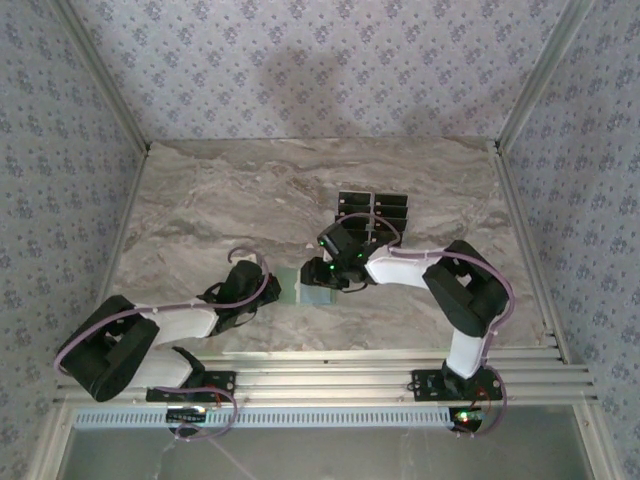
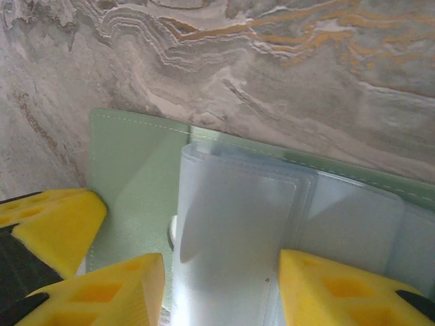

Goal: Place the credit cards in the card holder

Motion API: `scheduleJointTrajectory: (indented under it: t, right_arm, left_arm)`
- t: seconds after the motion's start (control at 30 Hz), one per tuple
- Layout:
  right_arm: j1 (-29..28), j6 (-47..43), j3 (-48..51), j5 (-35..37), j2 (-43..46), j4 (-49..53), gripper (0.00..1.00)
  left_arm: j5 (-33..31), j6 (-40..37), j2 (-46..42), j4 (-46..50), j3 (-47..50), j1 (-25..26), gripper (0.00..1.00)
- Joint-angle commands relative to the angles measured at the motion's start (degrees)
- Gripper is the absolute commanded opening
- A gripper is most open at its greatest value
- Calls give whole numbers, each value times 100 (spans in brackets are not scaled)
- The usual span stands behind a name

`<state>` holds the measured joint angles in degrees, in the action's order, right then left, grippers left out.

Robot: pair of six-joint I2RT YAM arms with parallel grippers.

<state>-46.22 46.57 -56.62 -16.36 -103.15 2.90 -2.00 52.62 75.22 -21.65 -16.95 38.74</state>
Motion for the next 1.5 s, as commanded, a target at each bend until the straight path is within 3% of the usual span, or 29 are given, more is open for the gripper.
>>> scheduleJointTrajectory:
  t: [0.0, 0.47, 0.6, 0.83, 1.03, 1.2, 1.47]
  right_arm:
    - [-114, 110, -287, -179, -187, -9, 50]
    - [-375, 286, -1091, -324, -573, 1, 50]
    - [-375, 334, -1120, -325, -565, -44, 50]
    - [-383, 345, -1396, -349, -620, -42, 50]
    - [-434, 379, -1676, -427, -836, -26, 50]
    - [-485, 389, -2008, -515, -1048, 22, 49]
    - [-338, -155, -1886, -123, -460, 721, 49]
  left_arm:
    - [24, -9, 98, -120, 73, 33, 0]
    - [-83, 19, -61, -84, 173, 31, 0]
    - [-259, 64, -323, 107, 251, 31, 11]
    - [-597, 134, -839, 454, 398, 32, 19]
    - [-843, 203, -1303, 726, 541, 33, 36]
    - [-1003, 231, -1760, 1031, 645, 32, 40]
    - [-1007, 33, -2199, 1426, 583, 33, 53]
